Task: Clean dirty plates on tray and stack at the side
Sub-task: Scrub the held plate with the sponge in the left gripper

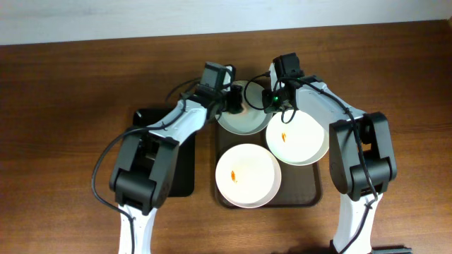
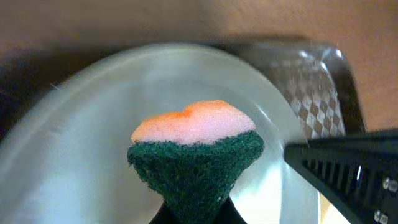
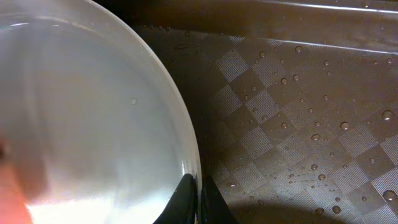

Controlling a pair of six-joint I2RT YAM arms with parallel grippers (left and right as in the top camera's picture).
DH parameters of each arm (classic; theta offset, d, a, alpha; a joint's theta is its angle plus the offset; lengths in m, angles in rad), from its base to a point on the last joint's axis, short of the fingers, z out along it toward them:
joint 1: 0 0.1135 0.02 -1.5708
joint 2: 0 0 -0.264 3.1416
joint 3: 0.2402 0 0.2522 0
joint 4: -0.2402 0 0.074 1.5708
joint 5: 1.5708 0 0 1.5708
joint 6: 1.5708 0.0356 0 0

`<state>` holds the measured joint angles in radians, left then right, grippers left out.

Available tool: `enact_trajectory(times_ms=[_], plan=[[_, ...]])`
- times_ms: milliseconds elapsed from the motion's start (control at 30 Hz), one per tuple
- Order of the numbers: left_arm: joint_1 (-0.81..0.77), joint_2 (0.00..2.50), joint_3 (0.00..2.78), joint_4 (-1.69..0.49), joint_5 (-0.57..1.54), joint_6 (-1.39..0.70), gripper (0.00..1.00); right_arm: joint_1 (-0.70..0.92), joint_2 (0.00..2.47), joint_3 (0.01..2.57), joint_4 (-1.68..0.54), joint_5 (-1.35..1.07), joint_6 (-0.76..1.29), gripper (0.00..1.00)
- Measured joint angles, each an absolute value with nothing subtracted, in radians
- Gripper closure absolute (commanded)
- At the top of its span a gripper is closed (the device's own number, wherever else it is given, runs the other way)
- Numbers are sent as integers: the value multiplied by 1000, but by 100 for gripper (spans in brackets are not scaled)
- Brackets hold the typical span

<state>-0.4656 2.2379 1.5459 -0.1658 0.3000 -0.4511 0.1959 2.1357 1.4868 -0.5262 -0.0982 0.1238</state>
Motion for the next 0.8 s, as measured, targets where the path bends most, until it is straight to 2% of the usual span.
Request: enact_trajectory(times_ms=[133,267,400,567,700,800], plan=[[-485,2266,1569,-241,271,-507,100,194,2135,1489,-538,-97,124,96],[-455,2261,1651,-463,104,-521,100,194,2135,1491,-548,-97,124,96],[-453,2278,1748,-594,-54,-440,100,197,2135,1493,-568,-124,126,96],[-440,2285,1930,-762,-153,-388,100,197,2135,1494,-574,-129,128,96],[-429,2281,2056,-958,-85,-381,100,197,2135,1507,-607,-128,127,96],[-424,2273,2056,-945,-27,-381,100,197,2135,1513,-623,-128,127,96]])
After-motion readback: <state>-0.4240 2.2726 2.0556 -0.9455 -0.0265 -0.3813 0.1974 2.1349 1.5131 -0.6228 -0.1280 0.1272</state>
